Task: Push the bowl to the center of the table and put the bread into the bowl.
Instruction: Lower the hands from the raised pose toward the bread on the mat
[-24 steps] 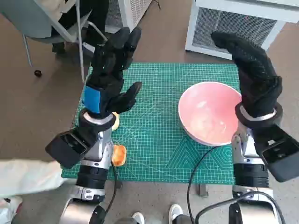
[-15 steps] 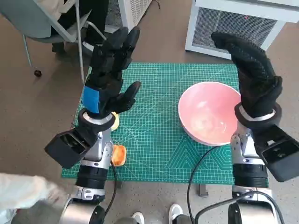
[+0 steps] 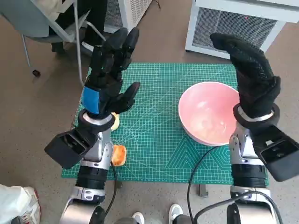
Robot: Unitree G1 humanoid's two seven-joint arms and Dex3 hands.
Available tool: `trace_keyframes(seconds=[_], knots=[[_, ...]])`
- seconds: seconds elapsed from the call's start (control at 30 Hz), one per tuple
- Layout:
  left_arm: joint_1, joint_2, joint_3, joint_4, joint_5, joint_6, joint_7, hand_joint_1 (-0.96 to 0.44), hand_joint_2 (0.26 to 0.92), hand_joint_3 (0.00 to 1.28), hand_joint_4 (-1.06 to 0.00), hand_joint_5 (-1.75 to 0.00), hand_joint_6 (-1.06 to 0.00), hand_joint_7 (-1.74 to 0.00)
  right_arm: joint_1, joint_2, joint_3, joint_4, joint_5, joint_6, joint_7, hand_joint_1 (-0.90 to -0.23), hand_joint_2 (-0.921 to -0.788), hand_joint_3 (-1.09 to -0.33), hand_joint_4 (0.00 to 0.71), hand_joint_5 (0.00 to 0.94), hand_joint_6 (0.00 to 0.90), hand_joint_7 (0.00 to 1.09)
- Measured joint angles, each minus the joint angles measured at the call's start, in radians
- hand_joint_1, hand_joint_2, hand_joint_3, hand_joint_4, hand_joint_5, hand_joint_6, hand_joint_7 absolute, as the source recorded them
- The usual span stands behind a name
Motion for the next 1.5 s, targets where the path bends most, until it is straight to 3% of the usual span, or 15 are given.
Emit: trace_keyframes(seconds=[0.2, 0.37, 0.5, 0.7, 0.93, 1.03, 1.2, 1.5], knots=[[0.001, 0.0, 0.0, 0.0, 0.004, -0.001, 0.001, -0.45, 0.921, 0.43, -0.26, -0.01, -0.08, -0.55, 0.014, -0.035, -0.038, 0.035, 0.0, -0.026, 0.0, -0.551, -0.921, -0.734, 0.258, 0.0, 0.21, 0.27], [0.007, 0.003, 0.006, 0.0, 0.003, -0.004, 0.001, -0.44, 0.921, 0.42, -0.26, -0.01, -0.09, -0.54, 0.01, -0.09, -0.11, 0.138, 0.003, -0.066, -0.008, -0.536, -0.921, -0.744, 0.248, 0.0, 0.203, 0.27], [0.011, 0.006, 0.011, 0.0, -0.001, -0.004, -0.001, -0.43, 0.921, 0.42, -0.26, 0.0, -0.09, -0.54, 0.009, -0.128, -0.169, 0.239, 0.0, -0.08, -0.051, -0.535, -0.921, -0.746, 0.251, 0.002, 0.197, 0.27], [0.013, 0.006, 0.013, 0.0, -0.002, -0.005, -0.003, -0.44, 0.921, 0.42, -0.26, 0.0, -0.09, -0.52, 0.004, -0.18, -0.225, 0.415, -0.044, -0.09, -0.161, -0.529, -0.921, -0.751, 0.259, 0.005, 0.197, 0.27], [0.014, 0.007, 0.015, 0.0, -0.002, -0.004, -0.003, -0.46, 0.921, 0.41, -0.26, 0.0, -0.1, -0.5, 0.002, -0.23, -0.236, 0.591, -0.1, -0.047, -0.262, -0.487, -0.921, -0.779, 0.247, 0.001, 0.198, 0.26], [0.014, 0.008, 0.016, 0.0, -0.002, -0.004, -0.003, -0.46, 0.921, 0.41, -0.26, 0.0, -0.11, -0.5, 0.001, -0.239, -0.235, 0.647, -0.111, -0.01, -0.294, -0.48, -0.921, -0.798, 0.237, 0.0, 0.196, 0.25], [0.017, 0.011, 0.02, 0.0, -0.002, -0.004, -0.003, -0.46, 0.921, 0.41, -0.26, 0.0, -0.11, -0.49, 0.001, -0.238, -0.221, 0.718, -0.143, 0.059, -0.338, -0.471, -0.921, -0.83, 0.22, 0.0, 0.197, 0.2], [0.036, 0.022, 0.023, -0.012, 0.002, 0.0, 0.007, -0.47, 0.921, 0.4, -0.26, 0.0, -0.12, -0.48, -0.004, -0.203, -0.221, 0.78, -0.141, 0.221, -0.36, -0.458, -0.921, -0.804, 0.205, 0.0, 0.207, 0.16]])
